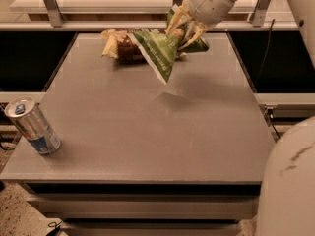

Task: Move green jalapeno chip bag near brown chip bag

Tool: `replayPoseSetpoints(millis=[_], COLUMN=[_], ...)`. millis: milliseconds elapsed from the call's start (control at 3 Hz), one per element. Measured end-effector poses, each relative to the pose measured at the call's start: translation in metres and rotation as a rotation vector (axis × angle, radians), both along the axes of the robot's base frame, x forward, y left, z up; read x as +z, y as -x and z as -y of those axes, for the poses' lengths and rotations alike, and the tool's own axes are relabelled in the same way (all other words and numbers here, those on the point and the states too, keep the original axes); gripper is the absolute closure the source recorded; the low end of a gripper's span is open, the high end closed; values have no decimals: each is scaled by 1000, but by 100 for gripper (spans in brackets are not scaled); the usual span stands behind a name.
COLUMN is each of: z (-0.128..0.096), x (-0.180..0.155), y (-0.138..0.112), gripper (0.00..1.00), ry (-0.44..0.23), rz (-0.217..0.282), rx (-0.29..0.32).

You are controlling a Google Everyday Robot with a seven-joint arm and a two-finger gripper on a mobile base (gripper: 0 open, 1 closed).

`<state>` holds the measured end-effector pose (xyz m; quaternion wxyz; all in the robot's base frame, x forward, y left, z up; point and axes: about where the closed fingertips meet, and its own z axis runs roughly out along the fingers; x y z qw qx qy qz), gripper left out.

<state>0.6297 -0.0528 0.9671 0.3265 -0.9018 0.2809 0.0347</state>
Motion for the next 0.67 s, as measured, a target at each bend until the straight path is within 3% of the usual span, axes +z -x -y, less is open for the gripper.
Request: replayPoseSetpoints(millis=[667], z=[-17], x=[-9], y=[-49], gripper=[100], ry=[-36], rz=[21], rx=[-5])
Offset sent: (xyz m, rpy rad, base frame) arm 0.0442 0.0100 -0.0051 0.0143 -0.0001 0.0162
